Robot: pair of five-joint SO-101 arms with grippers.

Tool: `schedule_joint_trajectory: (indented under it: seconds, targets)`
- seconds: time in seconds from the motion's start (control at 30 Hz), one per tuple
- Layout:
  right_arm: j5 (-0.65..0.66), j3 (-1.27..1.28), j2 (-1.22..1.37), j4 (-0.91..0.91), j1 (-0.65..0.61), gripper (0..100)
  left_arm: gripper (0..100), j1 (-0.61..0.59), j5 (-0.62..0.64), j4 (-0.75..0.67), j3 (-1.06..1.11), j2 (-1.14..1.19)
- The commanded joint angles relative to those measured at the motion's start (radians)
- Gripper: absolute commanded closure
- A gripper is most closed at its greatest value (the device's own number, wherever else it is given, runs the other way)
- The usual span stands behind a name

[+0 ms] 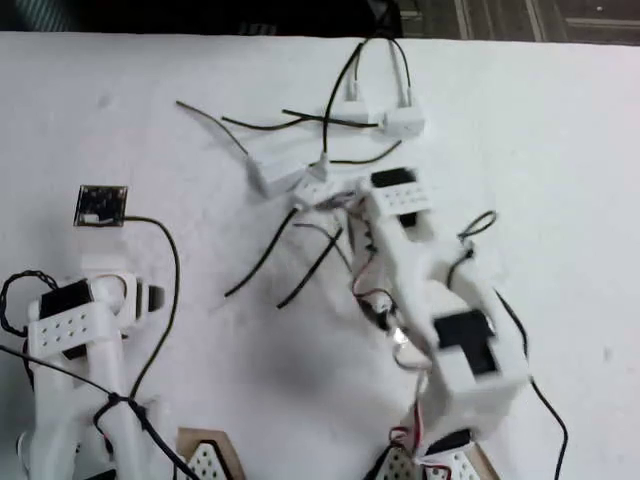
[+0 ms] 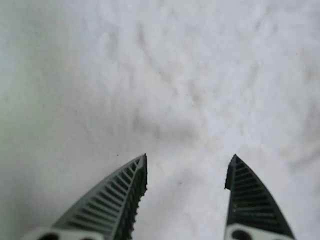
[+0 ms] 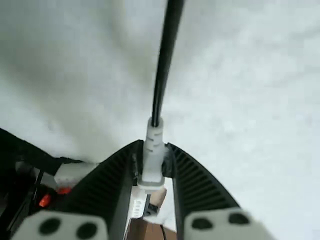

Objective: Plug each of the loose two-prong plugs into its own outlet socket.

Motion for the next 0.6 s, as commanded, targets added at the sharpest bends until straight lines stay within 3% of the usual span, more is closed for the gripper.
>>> schedule_joint_trajectory:
  seconds: [0.0, 0.13, 0.27, 0.43, 0.57]
  targets:
    - [0.003, 0.009, -0.283, 0.016, 0.090, 98.1, 74, 0.010, 0.003, -0.017, -0.002, -0.033]
    - [-0.055, 0.084, -0.510, -0.022, 0.205, 98.1, 74, 0.022, 0.008, -0.017, -0.005, -0.033]
    - [-0.120, 0.229, -0.707, -0.130, 0.306, 98.1, 74, 0.114, 0.008, -0.011, -0.020, -0.035]
    - [-0.209, 0.473, -0.931, -0.309, 0.358, 98.1, 75, 0.252, 0.005, 0.005, -0.101, -0.033]
    - [-0.302, 0.675, -1.098, -0.456, 0.360, 98.1, 80, 0.387, 0.003, 0.109, -0.239, -0.024]
